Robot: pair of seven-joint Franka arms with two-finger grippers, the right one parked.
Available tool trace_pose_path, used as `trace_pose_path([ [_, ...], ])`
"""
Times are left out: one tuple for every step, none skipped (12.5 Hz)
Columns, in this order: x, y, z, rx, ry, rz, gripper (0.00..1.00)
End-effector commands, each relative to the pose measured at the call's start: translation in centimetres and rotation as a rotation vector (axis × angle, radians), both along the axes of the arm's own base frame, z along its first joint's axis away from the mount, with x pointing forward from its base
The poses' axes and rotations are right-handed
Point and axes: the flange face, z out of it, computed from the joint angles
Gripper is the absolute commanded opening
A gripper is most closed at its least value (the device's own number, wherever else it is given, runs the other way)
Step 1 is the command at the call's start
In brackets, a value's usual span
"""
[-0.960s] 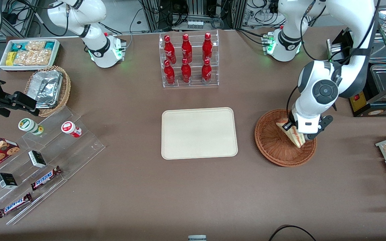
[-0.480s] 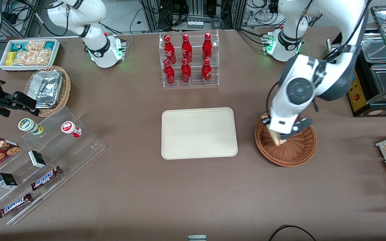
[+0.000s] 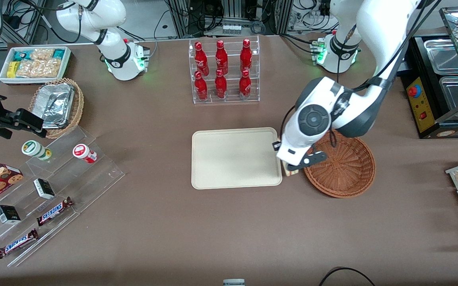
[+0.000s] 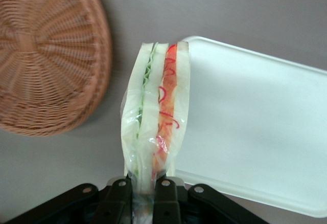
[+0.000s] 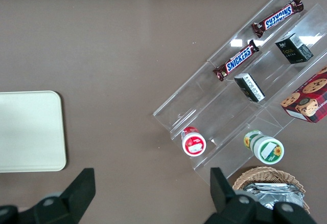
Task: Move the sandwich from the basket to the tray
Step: 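Lift the sandwich out of the basket and carry it over the beige tray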
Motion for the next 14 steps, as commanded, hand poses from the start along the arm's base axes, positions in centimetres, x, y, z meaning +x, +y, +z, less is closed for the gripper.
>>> trace_pose_path([
  [0.2, -5.0, -0.8, 0.018, -0.024, -0.019, 0.04],
  [-0.1, -6.6, -1.3, 0.028, -0.037, -0.028, 0.04],
  [-0.4, -8.3, -1.8, 0.018, -0.048, -0.038, 0.04],
  [-0.4, -9.6, -2.3, -0.012, -0.063, -0.041, 0.04],
  [-0.9, -10.9, -2.9, -0.028, -0.076, -0.041, 0.04],
  [-1.4, -12.2, -3.9, -0.036, -0.096, -0.044, 0.04],
  [-1.6, -13.1, -4.7, -0.038, -0.111, -0.036, 0.04],
  [-1.9, -14.1, -5.9, -0.032, -0.119, -0.037, 0.04],
  [-2.0, -14.6, -6.6, -0.036, -0.125, -0.029, 0.04],
  [-2.2, -15.1, -7.3, -0.047, -0.131, -0.025, 0.04],
  [-2.6, -15.8, -7.9, -0.051, -0.144, -0.027, 0.04],
  [-2.9, -16.2, -8.7, -0.041, -0.148, -0.028, 0.04],
  [-3.1, -16.3, -9.5, -0.03, -0.155, -0.031, 0.04],
  [-3.3, -16.5, -10.1, -0.027, -0.154, -0.029, 0.04],
])
